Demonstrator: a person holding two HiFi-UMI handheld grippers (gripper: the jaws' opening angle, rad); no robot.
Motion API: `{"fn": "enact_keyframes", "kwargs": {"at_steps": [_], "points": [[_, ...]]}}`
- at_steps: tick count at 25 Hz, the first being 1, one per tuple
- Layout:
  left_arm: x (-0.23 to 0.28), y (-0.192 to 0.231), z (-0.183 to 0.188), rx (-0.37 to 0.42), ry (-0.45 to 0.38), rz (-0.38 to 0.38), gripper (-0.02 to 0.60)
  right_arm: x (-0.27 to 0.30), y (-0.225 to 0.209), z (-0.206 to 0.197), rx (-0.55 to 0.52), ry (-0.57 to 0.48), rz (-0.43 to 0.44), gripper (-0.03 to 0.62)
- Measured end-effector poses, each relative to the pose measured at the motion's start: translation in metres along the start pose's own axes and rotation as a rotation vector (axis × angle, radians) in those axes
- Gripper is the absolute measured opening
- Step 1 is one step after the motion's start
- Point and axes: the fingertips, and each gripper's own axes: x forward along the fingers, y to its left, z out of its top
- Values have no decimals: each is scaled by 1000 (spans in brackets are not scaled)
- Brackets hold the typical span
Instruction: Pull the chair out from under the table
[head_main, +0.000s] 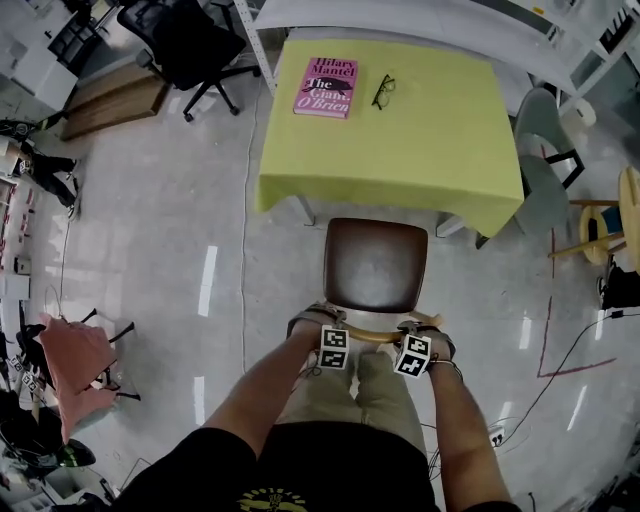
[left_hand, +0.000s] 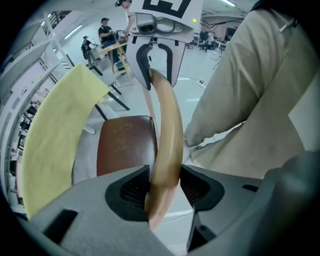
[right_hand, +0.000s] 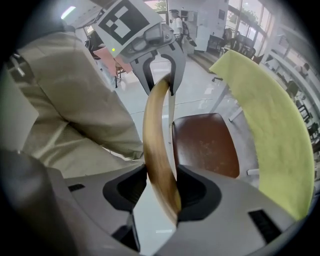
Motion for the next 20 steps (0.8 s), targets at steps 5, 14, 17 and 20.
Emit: {"fn": "enact_keyframes", "kwargs": {"at_steps": [5,14,17,20], "points": [[1,-1,-2,-43,3,10,190,3,-1,2,40,-2,10,190],[-25,2,-2,-368,-116,158,204,-13,-3,2,237,-139,-10,204],[-41,3,4,-501,-193,189,157,-34,-7,14,285,-227,-51,204],[-65,22,8,-655,-284,248,70,-63,-26,25,334,-316,-109,163]]}}
